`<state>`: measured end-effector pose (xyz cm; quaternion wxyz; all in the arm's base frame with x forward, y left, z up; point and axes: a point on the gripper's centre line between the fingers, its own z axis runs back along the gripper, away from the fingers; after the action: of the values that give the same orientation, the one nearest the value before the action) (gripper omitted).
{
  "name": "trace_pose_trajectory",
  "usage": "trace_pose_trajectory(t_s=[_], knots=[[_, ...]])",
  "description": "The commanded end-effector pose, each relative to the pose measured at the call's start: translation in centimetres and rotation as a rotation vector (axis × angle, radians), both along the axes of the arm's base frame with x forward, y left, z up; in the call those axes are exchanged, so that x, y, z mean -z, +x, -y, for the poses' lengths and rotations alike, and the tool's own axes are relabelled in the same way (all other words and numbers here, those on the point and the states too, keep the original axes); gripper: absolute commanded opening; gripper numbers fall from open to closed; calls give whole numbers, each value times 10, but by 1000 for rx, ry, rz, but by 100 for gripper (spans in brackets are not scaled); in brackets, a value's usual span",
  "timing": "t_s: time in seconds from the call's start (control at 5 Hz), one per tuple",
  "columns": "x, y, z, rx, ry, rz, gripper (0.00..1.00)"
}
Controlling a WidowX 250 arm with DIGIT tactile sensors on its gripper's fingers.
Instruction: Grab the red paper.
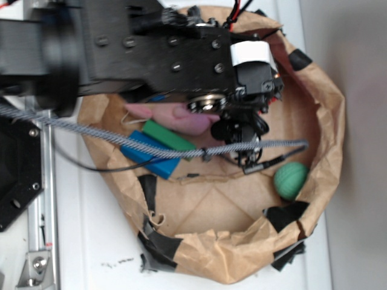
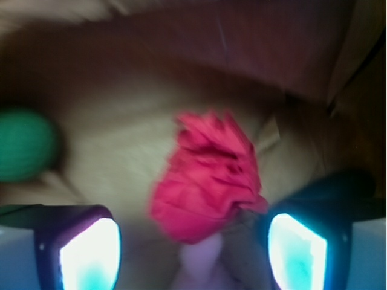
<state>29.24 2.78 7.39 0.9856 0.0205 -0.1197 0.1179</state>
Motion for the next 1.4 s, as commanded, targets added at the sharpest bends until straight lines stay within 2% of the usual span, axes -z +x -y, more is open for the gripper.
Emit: trace_pose_trajectory(t_s=[0.0,0.2,0.4,0.6,0.8,1.0,1.2], knots=[[14,25,-9,-93,-61,-7,100],[16,38,0,-5,-28,25,100],[7,47,1,48,95,72,88],[-4,49,-2,77,128,97,0],[-28,41,-4,91,135,117,0],[-66,27,-6,134,171,99,0],[-116,6,9,193,107,104,0]])
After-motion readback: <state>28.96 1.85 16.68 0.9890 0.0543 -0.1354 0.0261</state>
